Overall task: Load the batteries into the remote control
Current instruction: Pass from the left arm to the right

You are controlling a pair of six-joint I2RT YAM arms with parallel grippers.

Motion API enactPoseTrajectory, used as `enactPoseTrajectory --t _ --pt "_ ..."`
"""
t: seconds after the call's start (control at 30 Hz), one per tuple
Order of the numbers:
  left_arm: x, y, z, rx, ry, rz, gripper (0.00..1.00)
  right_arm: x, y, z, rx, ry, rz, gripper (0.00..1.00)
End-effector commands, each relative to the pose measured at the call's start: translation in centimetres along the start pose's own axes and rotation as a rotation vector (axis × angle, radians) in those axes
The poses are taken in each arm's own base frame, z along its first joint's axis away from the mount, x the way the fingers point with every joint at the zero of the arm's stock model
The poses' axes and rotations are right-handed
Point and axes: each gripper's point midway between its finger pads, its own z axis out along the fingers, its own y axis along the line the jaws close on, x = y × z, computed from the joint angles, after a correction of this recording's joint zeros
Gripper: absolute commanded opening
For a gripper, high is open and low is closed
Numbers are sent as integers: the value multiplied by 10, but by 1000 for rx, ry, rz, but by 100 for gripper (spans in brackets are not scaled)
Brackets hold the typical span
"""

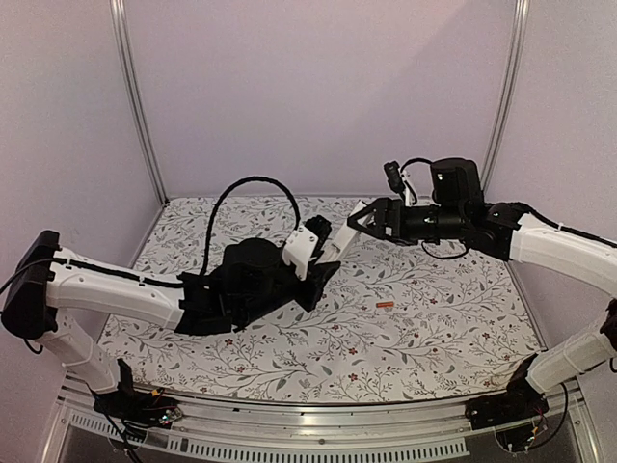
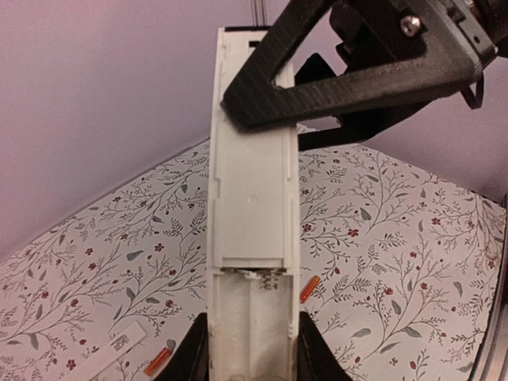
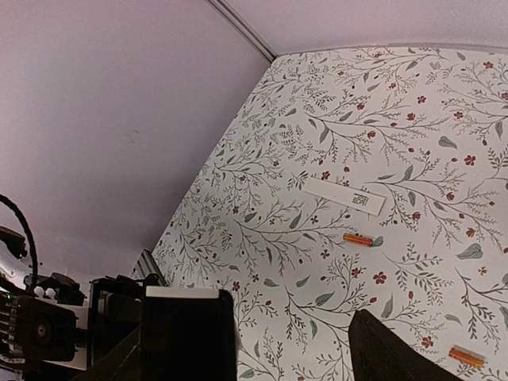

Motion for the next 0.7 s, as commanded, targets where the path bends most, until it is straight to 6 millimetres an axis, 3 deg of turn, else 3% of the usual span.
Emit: enactPoseTrajectory --t 0.0,0.4,0.5,0.57,0.67 --pt "-21 -9 1 -7 -60 2 0 -6 16 7 -107 16 61 72" --pt "-23 -7 2 -20 -62 -7 2 -4 15 11 -166 28 118 13" --pt "-16 -4 3 -11 -12 5 19 -11 9 9 -173 2 129 0" --pt "-12 -2 3 11 31 15 43 -13 4 6 -165 -6 138 0" --pt "-7 2 -1 33 70 34 67 -18 -9 0 -144 -26 152 0"
